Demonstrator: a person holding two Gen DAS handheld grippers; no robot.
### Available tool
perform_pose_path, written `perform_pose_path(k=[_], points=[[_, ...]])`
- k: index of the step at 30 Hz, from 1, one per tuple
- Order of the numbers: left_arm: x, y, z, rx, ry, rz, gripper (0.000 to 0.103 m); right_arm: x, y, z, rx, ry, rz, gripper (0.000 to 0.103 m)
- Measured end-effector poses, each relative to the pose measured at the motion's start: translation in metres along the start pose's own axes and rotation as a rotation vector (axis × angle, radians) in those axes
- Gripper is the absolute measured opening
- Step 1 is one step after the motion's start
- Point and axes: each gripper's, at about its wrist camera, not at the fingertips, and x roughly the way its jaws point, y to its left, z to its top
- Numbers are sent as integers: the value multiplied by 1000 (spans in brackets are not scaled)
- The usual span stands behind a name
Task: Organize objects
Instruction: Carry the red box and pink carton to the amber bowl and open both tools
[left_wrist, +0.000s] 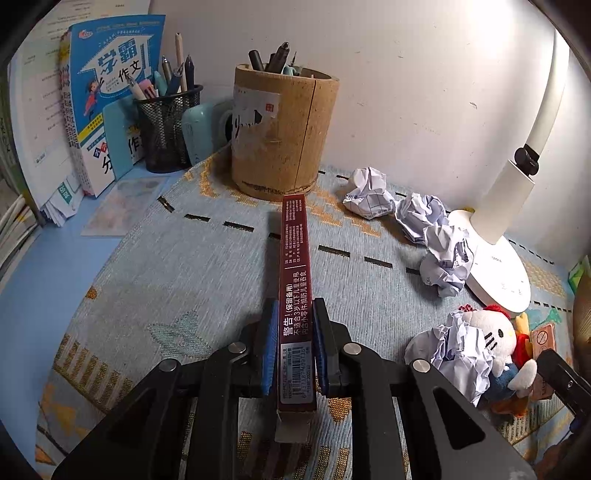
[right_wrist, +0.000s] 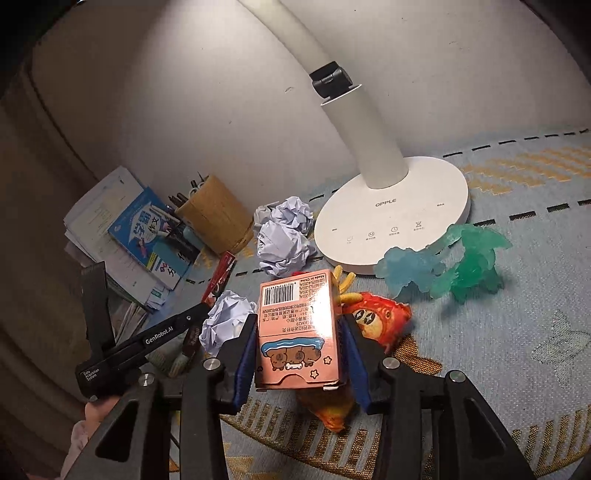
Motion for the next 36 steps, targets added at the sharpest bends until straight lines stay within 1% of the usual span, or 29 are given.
perform_pose_path(k=[3, 6, 10, 14, 17, 20, 21, 23, 29, 33, 36], points=[[-9, -1, -1, 9, -46, -25, 15, -10, -4, 1, 16, -47, 22, 42], [-12, -3, -1, 26, -67, -38, 15, -14, -8, 1, 41, -69, 33, 42], [-19, -2, 0, 18, -100, -66, 15, -22, -6, 1, 44, -107, 58, 42], [-27, 2, -1, 2, -141, -88, 15, -32, -4, 0, 42, -152, 44, 42], [-33, 2, -2, 4, -163, -76, 15, -41, -5, 3, 57, -189, 43, 42], [-43, -5, -2, 18, -171, -95, 15, -57, -2, 9, 54, -229, 47, 43], [-49, -9, -1, 19, -181, -112, 15, -63, -1, 11, 51, -243, 52, 42], [-63, -19, 3, 35, -212, -138, 15, -76, 2, 15, 48, -264, 64, 42], [-114, -64, 13, 117, -319, -226, 15, -124, 7, 26, 22, -341, 44, 42], [-139, -103, 14, 185, -365, -298, 15, -160, -3, 34, 48, -396, 50, 43], [-150, -133, 9, 244, -380, -346, 15, -186, -12, 38, 54, -439, 28, 43]])
